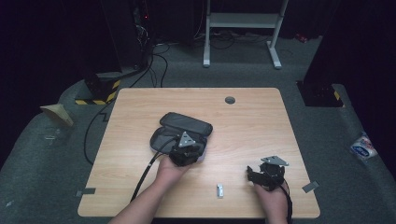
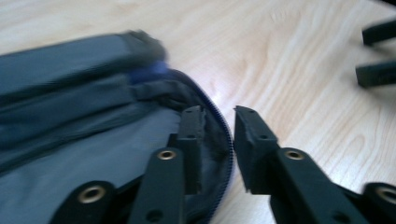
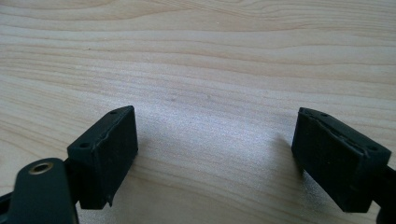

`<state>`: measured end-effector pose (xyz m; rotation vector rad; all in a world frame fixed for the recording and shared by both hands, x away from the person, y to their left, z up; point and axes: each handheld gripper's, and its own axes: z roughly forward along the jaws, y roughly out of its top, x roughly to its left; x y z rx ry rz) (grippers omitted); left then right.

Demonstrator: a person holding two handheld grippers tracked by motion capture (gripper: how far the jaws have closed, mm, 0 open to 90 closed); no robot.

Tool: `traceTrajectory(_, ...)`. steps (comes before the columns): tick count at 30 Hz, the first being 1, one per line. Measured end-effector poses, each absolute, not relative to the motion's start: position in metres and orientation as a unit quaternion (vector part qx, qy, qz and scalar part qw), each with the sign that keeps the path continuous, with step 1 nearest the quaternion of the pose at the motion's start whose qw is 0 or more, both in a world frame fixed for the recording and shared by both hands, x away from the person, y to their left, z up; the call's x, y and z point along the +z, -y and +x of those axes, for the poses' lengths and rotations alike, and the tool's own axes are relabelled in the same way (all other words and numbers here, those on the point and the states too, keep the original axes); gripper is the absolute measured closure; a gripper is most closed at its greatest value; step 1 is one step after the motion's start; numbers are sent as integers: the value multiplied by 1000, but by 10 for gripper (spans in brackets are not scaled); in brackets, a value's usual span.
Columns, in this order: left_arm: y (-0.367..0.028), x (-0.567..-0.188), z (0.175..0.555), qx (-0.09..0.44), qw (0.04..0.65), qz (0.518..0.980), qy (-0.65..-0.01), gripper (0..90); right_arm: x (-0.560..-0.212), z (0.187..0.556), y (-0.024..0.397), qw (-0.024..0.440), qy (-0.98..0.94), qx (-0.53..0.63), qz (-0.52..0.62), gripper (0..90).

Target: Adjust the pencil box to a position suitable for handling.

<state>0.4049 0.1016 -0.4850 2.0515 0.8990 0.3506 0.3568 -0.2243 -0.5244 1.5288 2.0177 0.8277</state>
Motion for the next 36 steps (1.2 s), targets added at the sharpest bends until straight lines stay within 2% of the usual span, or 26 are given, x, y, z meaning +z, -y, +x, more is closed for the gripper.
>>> traceTrajectory(2,-114,-478,405,146,433,810,-368,672,-524,357,224,237,-736,302,558,141)
traceTrajectory(3,-132,-470,405,170,438,798,-377,670,-524,357,224,237,-736,302,558,141)
traceTrajectory(7,-173,-461,407,200,440,777,-403,669,-525,356,224,238,-736,302,557,142)
traceTrajectory(8,-173,-461,407,200,440,777,-403,679,-525,356,224,238,-736,302,557,142)
traceTrajectory(12,-230,-467,409,215,432,747,-456,698,-524,356,224,237,-736,302,557,143)
traceTrajectory(16,-256,-478,407,205,446,721,-489,686,-524,356,224,237,-736,302,557,143)
traceTrajectory(21,-268,-496,403,191,462,701,-508,645,-524,356,224,237,-736,302,557,144)
traceTrajectory(25,-267,-504,402,181,454,704,-515,720,-524,356,224,239,-735,304,557,167)
traceTrajectory(29,-263,-506,400,170,457,711,-507,723,-524,355,224,239,-734,305,558,194)
traceTrajectory(32,-259,-507,398,166,457,715,-502,733,-524,354,225,245,-734,308,554,256)
traceTrajectory(36,-250,-508,394,161,455,727,-488,735,-524,353,225,245,-732,310,556,272)
